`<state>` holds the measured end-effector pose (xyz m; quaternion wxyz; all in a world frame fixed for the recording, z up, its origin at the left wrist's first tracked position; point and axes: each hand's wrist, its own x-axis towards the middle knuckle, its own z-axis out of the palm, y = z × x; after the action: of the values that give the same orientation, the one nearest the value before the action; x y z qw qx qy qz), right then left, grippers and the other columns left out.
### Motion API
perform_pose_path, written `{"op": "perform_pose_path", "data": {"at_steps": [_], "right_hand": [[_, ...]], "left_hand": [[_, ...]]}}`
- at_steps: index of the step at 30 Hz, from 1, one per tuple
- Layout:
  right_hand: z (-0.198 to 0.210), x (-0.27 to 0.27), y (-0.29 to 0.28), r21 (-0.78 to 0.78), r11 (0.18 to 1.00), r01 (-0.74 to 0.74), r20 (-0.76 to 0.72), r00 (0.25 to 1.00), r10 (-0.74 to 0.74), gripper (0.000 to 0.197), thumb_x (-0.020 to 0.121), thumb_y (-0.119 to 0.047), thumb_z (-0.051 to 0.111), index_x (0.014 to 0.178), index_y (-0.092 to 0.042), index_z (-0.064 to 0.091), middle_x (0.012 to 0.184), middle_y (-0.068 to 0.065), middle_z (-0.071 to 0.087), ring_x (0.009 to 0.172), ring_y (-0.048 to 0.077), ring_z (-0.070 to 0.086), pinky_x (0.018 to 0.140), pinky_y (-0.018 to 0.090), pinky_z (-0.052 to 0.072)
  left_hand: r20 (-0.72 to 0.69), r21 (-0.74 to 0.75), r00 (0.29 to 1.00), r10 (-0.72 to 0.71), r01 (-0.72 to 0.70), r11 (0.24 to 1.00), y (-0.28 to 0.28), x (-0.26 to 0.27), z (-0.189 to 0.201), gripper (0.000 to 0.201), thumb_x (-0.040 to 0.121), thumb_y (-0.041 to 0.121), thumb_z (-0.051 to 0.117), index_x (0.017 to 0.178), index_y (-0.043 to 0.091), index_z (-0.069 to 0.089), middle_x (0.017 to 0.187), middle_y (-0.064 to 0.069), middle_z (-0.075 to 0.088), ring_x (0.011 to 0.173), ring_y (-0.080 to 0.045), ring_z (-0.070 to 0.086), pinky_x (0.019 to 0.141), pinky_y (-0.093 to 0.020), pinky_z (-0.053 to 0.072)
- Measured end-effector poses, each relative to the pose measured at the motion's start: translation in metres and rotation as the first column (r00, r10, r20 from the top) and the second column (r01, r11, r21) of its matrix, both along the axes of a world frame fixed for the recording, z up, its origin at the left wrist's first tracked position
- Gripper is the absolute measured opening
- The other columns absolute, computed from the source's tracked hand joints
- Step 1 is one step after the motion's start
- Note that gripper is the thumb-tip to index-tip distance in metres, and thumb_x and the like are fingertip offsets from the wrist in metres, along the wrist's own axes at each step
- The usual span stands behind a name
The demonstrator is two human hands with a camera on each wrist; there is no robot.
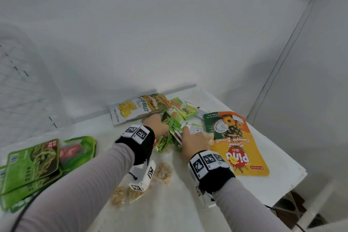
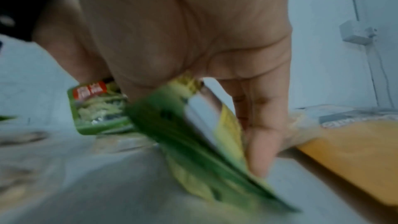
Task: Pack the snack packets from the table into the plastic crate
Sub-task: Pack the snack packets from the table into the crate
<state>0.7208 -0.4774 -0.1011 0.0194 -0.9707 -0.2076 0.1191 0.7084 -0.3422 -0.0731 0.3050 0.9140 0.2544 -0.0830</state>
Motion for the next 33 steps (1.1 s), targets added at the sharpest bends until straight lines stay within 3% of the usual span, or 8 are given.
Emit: {"op": "perform_pose_path", "data": {"at_steps": [3, 9, 14, 19, 22, 26, 29, 33], "right_hand": [[0.004, 0.003, -0.004, 0.091, 0.996, 0.008, 0.013, 1.000, -0.009, 0.034, 0.090, -0.021, 0.050, 0.119, -0.016, 0.033, 0.096, 0.013, 0.057, 0.087, 0.030, 0.055, 0.073, 0.038, 0.042], [0.019, 0.010, -0.022, 0.348, 0.931, 0.115, -0.243, 0.970, -0.029, 0.032, 0.087, -0.014, 0.052, 0.115, -0.012, 0.035, 0.092, 0.009, 0.051, 0.083, 0.026, 0.052, 0.066, 0.030, 0.042], [0.033, 0.007, -0.029, 0.509, 0.820, 0.261, -0.350, 0.933, -0.079, 0.034, 0.086, -0.017, 0.053, 0.117, -0.014, 0.039, 0.104, 0.013, 0.057, 0.095, 0.030, 0.060, 0.082, 0.037, 0.052], [0.058, 0.001, -0.019, 0.599, 0.691, 0.405, -0.456, 0.882, -0.121, 0.035, 0.084, -0.014, 0.052, 0.116, -0.013, 0.039, 0.108, 0.014, 0.053, 0.101, 0.033, 0.057, 0.082, 0.052, 0.054], [0.079, -0.006, -0.011, 0.596, 0.710, 0.376, -0.453, 0.887, -0.090, 0.032, 0.081, -0.013, 0.050, 0.112, -0.012, 0.041, 0.103, 0.014, 0.054, 0.096, 0.032, 0.059, 0.075, 0.052, 0.056], [0.114, -0.022, 0.001, 0.641, 0.701, 0.312, -0.407, 0.913, -0.034, 0.017, 0.081, -0.013, 0.051, 0.095, -0.020, 0.044, 0.098, 0.014, 0.055, 0.085, 0.030, 0.062, 0.053, 0.037, 0.058], [0.140, -0.049, 0.024, 0.691, 0.695, 0.201, -0.315, 0.948, 0.039, 0.019, 0.081, -0.013, 0.051, 0.097, -0.021, 0.044, 0.094, 0.012, 0.057, 0.080, 0.028, 0.063, 0.052, 0.035, 0.057], [0.169, -0.096, 0.065, 0.768, 0.635, 0.085, -0.222, 0.965, 0.139, 0.018, 0.083, -0.012, 0.051, 0.099, -0.018, 0.045, 0.086, 0.009, 0.055, 0.067, 0.021, 0.059, 0.038, 0.021, 0.046]], "left_hand": [[-0.021, 0.118, 0.998, -0.052, 0.054, 0.992, -0.003, -0.005, 0.011, 0.019, 0.075, 0.014, 0.067, 0.075, 0.007, 0.050, 0.084, -0.009, 0.055, 0.077, -0.025, 0.056, 0.062, -0.029, 0.045], [-0.109, 0.198, 0.978, -0.180, 0.199, 0.960, 0.008, -0.021, 0.035, 0.040, 0.077, 0.016, 0.072, 0.107, 0.005, 0.048, 0.096, -0.012, 0.053, 0.095, -0.028, 0.057, 0.070, -0.031, 0.047], [-0.041, 0.252, 0.974, -0.225, 0.228, 0.941, 0.017, -0.039, 0.061, 0.042, 0.074, 0.024, 0.076, 0.092, 0.010, 0.040, 0.085, -0.004, 0.048, 0.076, -0.018, 0.048, 0.050, -0.021, 0.033], [0.023, 0.139, 0.966, -0.256, 0.251, 0.958, 0.028, -0.066, 0.097, 0.033, 0.074, 0.024, 0.077, 0.092, 0.005, 0.056, 0.086, -0.006, 0.061, 0.080, -0.023, 0.060, 0.069, -0.030, 0.048], [0.060, 0.104, 0.957, -0.285, 0.278, 0.955, 0.034, -0.087, 0.122, 0.034, 0.075, 0.020, 0.075, 0.096, -0.004, 0.064, 0.090, -0.015, 0.068, 0.076, -0.026, 0.063, 0.073, -0.032, 0.050], [0.107, 0.119, 0.946, -0.306, 0.294, 0.948, 0.042, -0.123, 0.164, 0.034, 0.077, 0.018, 0.074, 0.097, -0.007, 0.064, 0.092, -0.018, 0.069, 0.082, -0.032, 0.066, 0.078, -0.039, 0.053], [0.165, 0.111, 0.942, -0.291, 0.276, 0.955, 0.060, -0.163, 0.194, 0.029, 0.077, 0.015, 0.073, 0.090, -0.009, 0.064, 0.078, -0.013, 0.067, 0.064, -0.024, 0.062, 0.064, -0.030, 0.049], [0.260, 0.075, 0.940, -0.221, 0.209, 0.975, 0.096, -0.222, 0.221, 0.016, 0.078, 0.013, 0.072, 0.087, 0.000, 0.069, 0.070, -0.004, 0.071, 0.053, -0.011, 0.065, 0.052, -0.018, 0.051]]}}
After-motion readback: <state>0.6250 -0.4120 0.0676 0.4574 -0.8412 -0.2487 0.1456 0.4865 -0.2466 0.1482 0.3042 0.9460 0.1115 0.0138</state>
